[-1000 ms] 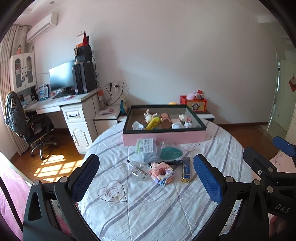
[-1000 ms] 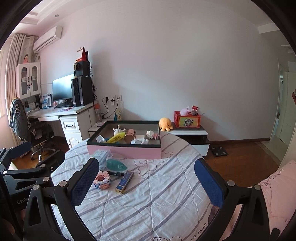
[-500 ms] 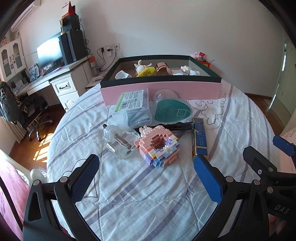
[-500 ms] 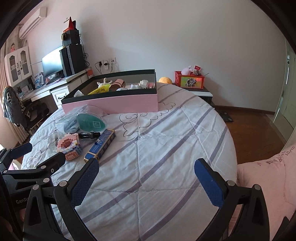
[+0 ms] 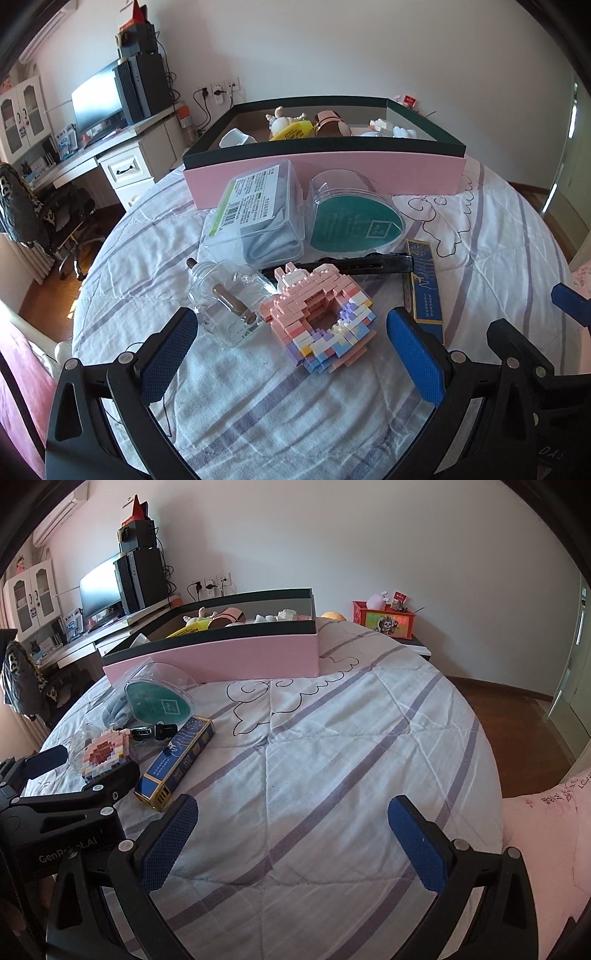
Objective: Organize rigid objects
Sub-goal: 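Grasp the pink block ring with left tool while right tool grasps the blue pen box, then carry the block ring and pen box into the pink box and open both tools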
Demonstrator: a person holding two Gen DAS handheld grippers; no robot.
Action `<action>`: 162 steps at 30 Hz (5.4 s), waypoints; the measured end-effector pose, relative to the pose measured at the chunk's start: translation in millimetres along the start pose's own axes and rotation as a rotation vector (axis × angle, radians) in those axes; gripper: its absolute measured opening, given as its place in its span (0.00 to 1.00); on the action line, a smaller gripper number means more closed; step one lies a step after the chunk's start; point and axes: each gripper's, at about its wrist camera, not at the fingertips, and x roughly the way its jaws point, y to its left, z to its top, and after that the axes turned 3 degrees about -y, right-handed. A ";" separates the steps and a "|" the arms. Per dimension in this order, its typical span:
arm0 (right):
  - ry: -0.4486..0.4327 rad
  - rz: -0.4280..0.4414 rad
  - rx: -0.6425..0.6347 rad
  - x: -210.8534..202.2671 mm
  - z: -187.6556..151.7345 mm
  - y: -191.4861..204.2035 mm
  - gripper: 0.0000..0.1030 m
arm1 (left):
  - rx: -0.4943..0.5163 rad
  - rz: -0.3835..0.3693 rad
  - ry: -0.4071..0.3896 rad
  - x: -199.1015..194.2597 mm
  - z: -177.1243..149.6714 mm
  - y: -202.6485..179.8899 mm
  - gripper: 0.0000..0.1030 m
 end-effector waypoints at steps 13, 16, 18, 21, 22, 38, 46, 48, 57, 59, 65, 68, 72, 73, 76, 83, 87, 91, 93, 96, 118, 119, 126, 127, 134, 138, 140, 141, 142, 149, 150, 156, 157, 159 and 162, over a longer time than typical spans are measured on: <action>0.023 -0.005 -0.029 -0.8 0.3 23.0 1.00 | -0.048 -0.114 -0.006 -13.1 -20.0 49.3 0.43; 0.030 0.005 -0.033 -0.6 0.1 29.7 1.00 | -0.099 -0.166 -0.001 -16.2 -26.7 67.4 0.43; 0.032 0.015 -0.037 -0.9 0.6 34.5 1.00 | -0.121 -0.193 0.000 -18.6 -31.5 77.7 0.43; 0.039 0.048 -0.034 -1.3 2.3 41.2 1.00 | -0.156 -0.236 -0.001 -21.5 -38.7 91.4 0.43; 0.039 0.065 -0.032 -1.7 3.3 43.7 1.00 | -0.162 -0.245 -0.001 -21.7 -40.5 94.5 0.43; 0.131 0.123 -0.086 44.3 31.1 50.6 0.38 | -0.143 -0.206 -0.047 -23.1 -40.6 87.0 0.36; 0.097 0.175 -0.063 22.7 18.1 27.7 0.20 | -0.135 -0.243 -0.076 -38.4 -39.8 81.8 0.26; 0.091 0.189 -0.042 15.8 14.4 23.3 0.20 | -0.141 -0.253 -0.074 -42.6 -41.1 81.5 0.25; 0.085 0.206 -0.010 1.9 0.5 18.9 0.20 | -0.231 -0.295 -0.022 -31.6 -58.1 96.5 0.44; 0.088 0.210 -0.011 1.8 -0.2 20.4 0.20 | -0.207 -0.280 -0.039 -33.5 -60.2 93.4 0.44; 0.075 0.215 -0.013 -0.9 -3.3 22.7 0.20 | -0.187 -0.259 -0.058 -38.2 -60.0 86.3 0.35; 0.055 0.226 -0.019 -5.9 -3.5 25.8 0.20 | -0.170 -0.257 -0.071 -46.2 -56.0 81.1 0.28; 0.014 0.239 -0.026 -18.6 0.8 29.8 0.20 | -0.116 -0.235 -0.115 -60.1 -50.3 67.7 0.26; 0.003 0.240 -0.027 -22.2 2.1 30.5 0.20 | -0.114 -0.233 -0.125 -63.5 -50.0 65.3 0.26; -0.028 0.247 -0.031 -34.1 5.0 31.8 0.20 | -0.091 -0.236 -0.149 -73.1 -48.0 57.9 0.26; -0.122 0.249 -0.037 -69.7 12.7 33.8 0.20 | -0.041 -0.216 -0.288 -127.3 -19.4 35.5 0.26; -0.231 0.233 -0.045 -107.0 24.1 38.4 0.20 | -0.012 -0.178 -0.398 -168.9 -0.6 23.5 0.26; -0.333 0.205 -0.064 -148.6 37.3 41.1 0.21 | -0.008 -0.163 -0.487 -206.3 9.0 18.3 0.26; -0.381 0.186 -0.070 -167.4 40.3 42.9 0.21 | -0.003 -0.161 -0.523 -222.8 11.7 18.0 0.26; -0.426 0.172 -0.082 -190.0 44.2 46.0 0.21 | 0.006 -0.149 -0.555 -240.7 14.6 16.0 0.26; -0.493 0.203 -0.141 -215.5 53.1 64.9 0.21 | 0.009 -0.117 -0.590 -253.0 28.1 26.7 0.26; -0.487 0.203 -0.144 -211.1 55.5 63.9 0.21 | 0.007 -0.130 -0.577 -246.2 33.0 28.7 0.26; -0.438 0.199 -0.137 -163.9 89.2 46.1 0.21 | 0.016 -0.146 -0.479 -178.7 88.4 41.6 0.26; -0.429 0.193 -0.135 -153.0 95.9 42.1 0.21 | 0.022 -0.142 -0.464 -166.6 98.0 42.8 0.26; -0.308 0.144 -0.136 -54.6 148.6 18.9 0.20 | 0.050 -0.166 -0.294 -56.8 161.5 44.9 0.26; -0.207 0.164 -0.127 13.5 173.4 13.9 0.20 | 0.070 -0.176 -0.191 9.2 180.6 37.4 0.26; -0.147 0.177 -0.118 49.5 180.4 12.7 0.20 | 0.087 -0.181 -0.144 37.9 185.4 29.0 0.26; -0.119 0.179 -0.117 65.2 182.3 12.0 0.20 | 0.095 -0.176 -0.128 50.6 187.6 25.6 0.26; -0.094 0.175 -0.120 79.8 184.1 13.1 0.20 | 0.106 -0.176 -0.108 61.8 188.7 21.2 0.26; 0.000 0.117 -0.133 138.3 186.0 6.2 0.21 | 0.133 -0.207 -0.050 105.1 192.3 3.2 0.27; 0.002 0.113 -0.132 142.0 186.8 4.4 0.21 | 0.132 -0.208 -0.041 108.9 192.4 1.4 0.27; -0.003 0.109 -0.090 142.5 185.3 -3.7 0.23 | 0.062 -0.229 -0.029 111.3 191.1 8.9 0.32; -0.017 0.109 -0.084 137.7 185.6 -3.8 0.30 | 0.045 -0.222 -0.035 106.3 191.4 11.6 0.39; -0.036 0.107 -0.079 124.7 185.0 -2.1 0.47 | 0.015 -0.234 -0.072 89.7 191.1 17.7 0.60; -0.085 0.130 -0.070 93.8 183.3 1.8 0.55 | 0.001 -0.233 -0.147 50.7 186.7 24.3 0.83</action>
